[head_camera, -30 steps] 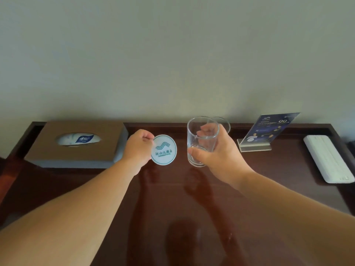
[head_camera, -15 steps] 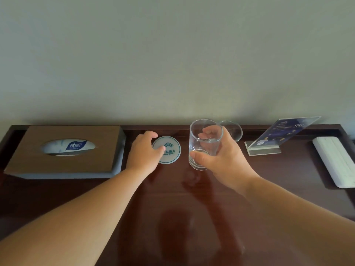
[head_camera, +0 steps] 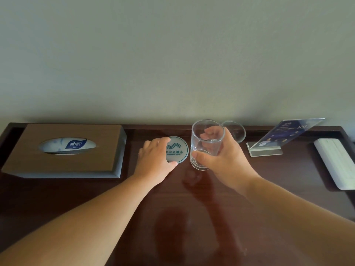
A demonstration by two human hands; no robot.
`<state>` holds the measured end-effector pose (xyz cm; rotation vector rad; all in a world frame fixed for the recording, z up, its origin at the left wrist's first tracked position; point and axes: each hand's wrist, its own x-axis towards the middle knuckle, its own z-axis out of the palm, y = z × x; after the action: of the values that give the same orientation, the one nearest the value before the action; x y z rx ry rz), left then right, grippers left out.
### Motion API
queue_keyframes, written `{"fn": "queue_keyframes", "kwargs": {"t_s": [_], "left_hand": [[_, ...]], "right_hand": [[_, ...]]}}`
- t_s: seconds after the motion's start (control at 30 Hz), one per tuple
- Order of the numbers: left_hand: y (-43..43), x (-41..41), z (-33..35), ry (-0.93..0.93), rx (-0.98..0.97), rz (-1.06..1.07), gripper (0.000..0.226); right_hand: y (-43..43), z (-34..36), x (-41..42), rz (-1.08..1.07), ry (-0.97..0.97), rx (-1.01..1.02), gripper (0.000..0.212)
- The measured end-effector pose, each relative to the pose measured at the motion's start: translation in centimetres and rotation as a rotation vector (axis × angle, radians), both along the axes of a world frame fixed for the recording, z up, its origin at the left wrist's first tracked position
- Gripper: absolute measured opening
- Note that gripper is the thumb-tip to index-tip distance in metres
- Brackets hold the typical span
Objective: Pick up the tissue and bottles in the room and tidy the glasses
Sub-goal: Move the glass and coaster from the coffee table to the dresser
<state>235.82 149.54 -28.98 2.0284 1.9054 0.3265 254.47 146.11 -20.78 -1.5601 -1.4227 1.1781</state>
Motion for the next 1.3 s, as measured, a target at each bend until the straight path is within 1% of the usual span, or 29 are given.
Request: {"fn": "queue_keyframes", "kwargs": {"t_s": [0.3, 0.37, 0.53, 0.7, 0.93, 1.17, 1.3], "left_hand": [[-0.2, 0.1, 0.0, -0.006, 0.004, 0.001, 0.077], [-0.4, -0.1, 0.3, -0.022, 0.0, 0.013, 0.076], [-0.9, -1.6, 1.2, -0.049, 0.02, 0.029, 0.065], [-1.3, -2.8, 1.7, -0.093, 0.012, 0.041, 0.071], [-1.7, -3.3, 1.9, -0.136, 0.016, 0.045, 0.07], [-1.8, -2.9, 1.9, -0.151, 0.002, 0.035, 0.07], [-2.0, -2.8, 2.1, -0.146, -0.002, 0.04, 0.069]], "right_hand": [[0.6, -0.5, -0.7, -0.017, 0.04, -0.013, 0.059], [0.8, -0.5, -1.0, -0.023, 0.012, -0.01, 0.058], [2.2, -1.3, -2.5, -0.023, -0.057, 0.006, 0.058], [3.6, -2.5, -4.5, 0.009, -0.089, -0.005, 0.06], [4.5, -4.0, -5.5, 0.026, -0.134, -0.014, 0.063], [4.8, -4.5, -5.5, 0.021, -0.138, -0.016, 0.063], [4.5, -4.6, -5.3, 0.044, -0.125, -0.022, 0.072]]}}
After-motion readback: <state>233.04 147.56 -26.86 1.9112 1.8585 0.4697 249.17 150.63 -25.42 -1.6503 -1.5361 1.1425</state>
